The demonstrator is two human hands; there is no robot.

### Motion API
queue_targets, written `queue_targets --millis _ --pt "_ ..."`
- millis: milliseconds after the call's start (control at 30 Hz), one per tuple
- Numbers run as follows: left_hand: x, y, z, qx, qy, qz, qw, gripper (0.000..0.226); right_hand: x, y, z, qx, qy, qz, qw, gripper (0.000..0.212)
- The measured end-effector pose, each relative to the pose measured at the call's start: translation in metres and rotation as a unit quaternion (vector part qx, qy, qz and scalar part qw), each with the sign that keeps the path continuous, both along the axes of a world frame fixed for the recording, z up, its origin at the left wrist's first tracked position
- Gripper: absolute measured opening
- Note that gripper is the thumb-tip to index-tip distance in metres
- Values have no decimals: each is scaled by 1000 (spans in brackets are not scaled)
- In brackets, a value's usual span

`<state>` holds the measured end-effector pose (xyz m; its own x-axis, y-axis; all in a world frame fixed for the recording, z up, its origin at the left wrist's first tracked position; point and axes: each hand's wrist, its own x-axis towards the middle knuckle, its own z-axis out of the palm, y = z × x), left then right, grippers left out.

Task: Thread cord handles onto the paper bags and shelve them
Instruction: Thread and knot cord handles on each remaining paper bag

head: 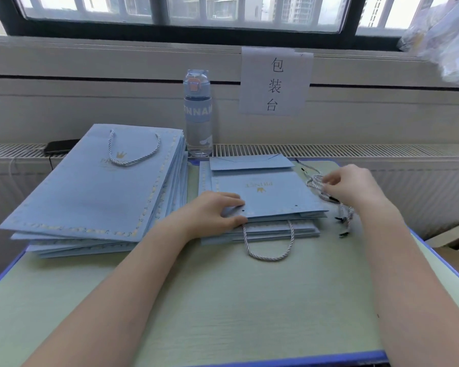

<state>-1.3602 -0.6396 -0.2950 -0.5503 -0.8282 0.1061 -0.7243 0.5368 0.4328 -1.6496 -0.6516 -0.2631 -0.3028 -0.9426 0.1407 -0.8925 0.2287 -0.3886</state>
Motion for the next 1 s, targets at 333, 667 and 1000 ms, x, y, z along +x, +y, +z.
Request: queue_targets --millis 333,667,1000 --pt "0 2 1 16 -2 4 1000 48 14 -4 -11 -159 -72 -30 984 19" --pt "-1 4 2 -28 24 2 999 43 92 22 6 -148 -400 268 864 12" --pt "0 5 8 1 48 22 999 35 94 13 -19 -63 -162 318 932 14"
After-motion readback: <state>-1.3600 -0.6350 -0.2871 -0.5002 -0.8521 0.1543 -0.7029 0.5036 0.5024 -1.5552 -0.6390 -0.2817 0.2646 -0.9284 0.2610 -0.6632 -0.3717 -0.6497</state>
